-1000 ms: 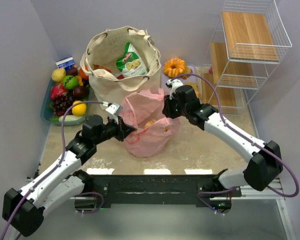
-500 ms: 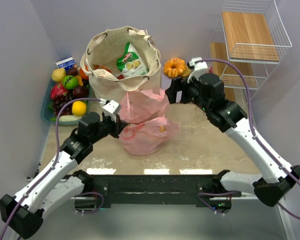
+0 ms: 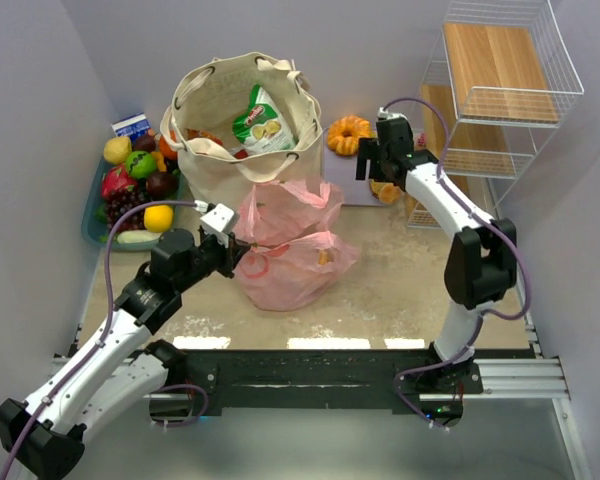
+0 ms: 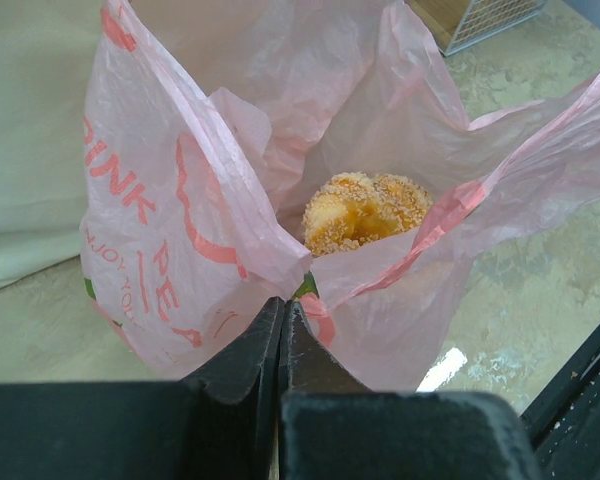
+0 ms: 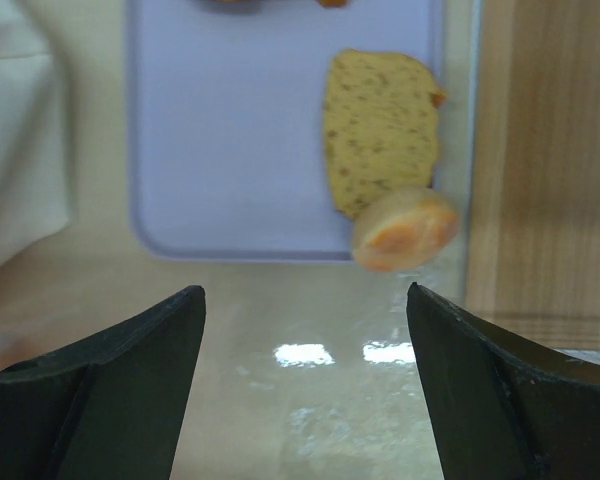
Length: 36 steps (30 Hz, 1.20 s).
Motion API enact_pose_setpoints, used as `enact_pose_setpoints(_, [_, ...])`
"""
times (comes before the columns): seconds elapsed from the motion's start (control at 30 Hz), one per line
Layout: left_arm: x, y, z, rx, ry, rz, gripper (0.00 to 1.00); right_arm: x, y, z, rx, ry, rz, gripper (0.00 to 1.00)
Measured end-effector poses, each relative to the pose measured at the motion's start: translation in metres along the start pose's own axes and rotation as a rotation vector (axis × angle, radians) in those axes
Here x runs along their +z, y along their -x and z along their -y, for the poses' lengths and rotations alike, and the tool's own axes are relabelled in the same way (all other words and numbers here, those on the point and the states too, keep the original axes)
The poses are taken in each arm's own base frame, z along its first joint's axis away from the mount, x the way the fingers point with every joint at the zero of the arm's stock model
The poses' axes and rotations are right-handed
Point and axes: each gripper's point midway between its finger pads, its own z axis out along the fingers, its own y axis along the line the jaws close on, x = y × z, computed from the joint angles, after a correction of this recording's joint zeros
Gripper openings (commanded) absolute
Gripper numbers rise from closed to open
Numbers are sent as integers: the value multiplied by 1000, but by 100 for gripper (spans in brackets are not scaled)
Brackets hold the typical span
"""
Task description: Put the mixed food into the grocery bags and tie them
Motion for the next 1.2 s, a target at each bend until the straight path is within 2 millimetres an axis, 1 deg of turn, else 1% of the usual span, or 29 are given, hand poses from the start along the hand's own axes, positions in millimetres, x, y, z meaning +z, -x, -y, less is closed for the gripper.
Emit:
enact_pose_setpoints(0.03, [0,0,-1,3,3,1,0,12,-6,10,-6,-53,-23,85])
enact_pose_setpoints(0.17, [0,0,-1,7,6,-1,0,39,-19,31,-39,-183,-68,84])
enact_pose_setpoints(0.27, [1,-1,-2,10,6,-6,0,51,-26,43,-52,-245,-90,82])
enact_pose_setpoints(0.4, [3,-3,-2,9,7,-15,0,60,-34,56,-59,-302,-111,78])
enact_pose_setpoints(0.53, [4,-5,-3,9,8,-20,0,71,-45,65,-59,-326,-142,65])
enact_pose_setpoints(0.63, [4,-5,-3,9,8,-21,0,78,-51,70,-49,-325,-160,60])
enact_pose_setpoints(0.67, [4,-5,-3,9,8,-21,0,80,-52,71,-45,-321,-162,54])
enact_pose_setpoints(0.73, [4,-5,-3,9,8,-23,0,84,-52,71,-30,-300,-157,46])
enact_pose_setpoints(0.77, [4,-5,-3,8,8,-23,0,85,-52,71,-27,-292,-156,34])
enact_pose_setpoints(0.83, [5,-6,-3,8,8,-24,0,88,-51,70,-23,-276,-153,23])
enact_pose_setpoints(0.87, [5,-6,-3,8,8,-26,0,89,-52,69,-17,-267,-151,13])
enact_pose_setpoints(0.93, [5,-6,-3,8,8,-27,0,90,-54,68,-22,-257,-153,4])
enact_pose_setpoints(0.97, [5,-6,-3,8,8,-27,0,91,-56,68,-19,-252,-152,1])
enact_pose_setpoints(1.07, [5,-7,-3,8,8,-28,0,86,-55,66,-20,-236,-148,0])
enact_pose_setpoints(1.13, [5,-7,-3,8,8,-29,0,76,-52,62,-16,-209,-144,0])
enact_pose_setpoints(1.2, [6,-8,-3,7,8,-33,0,60,-42,57,-9,-176,-121,0])
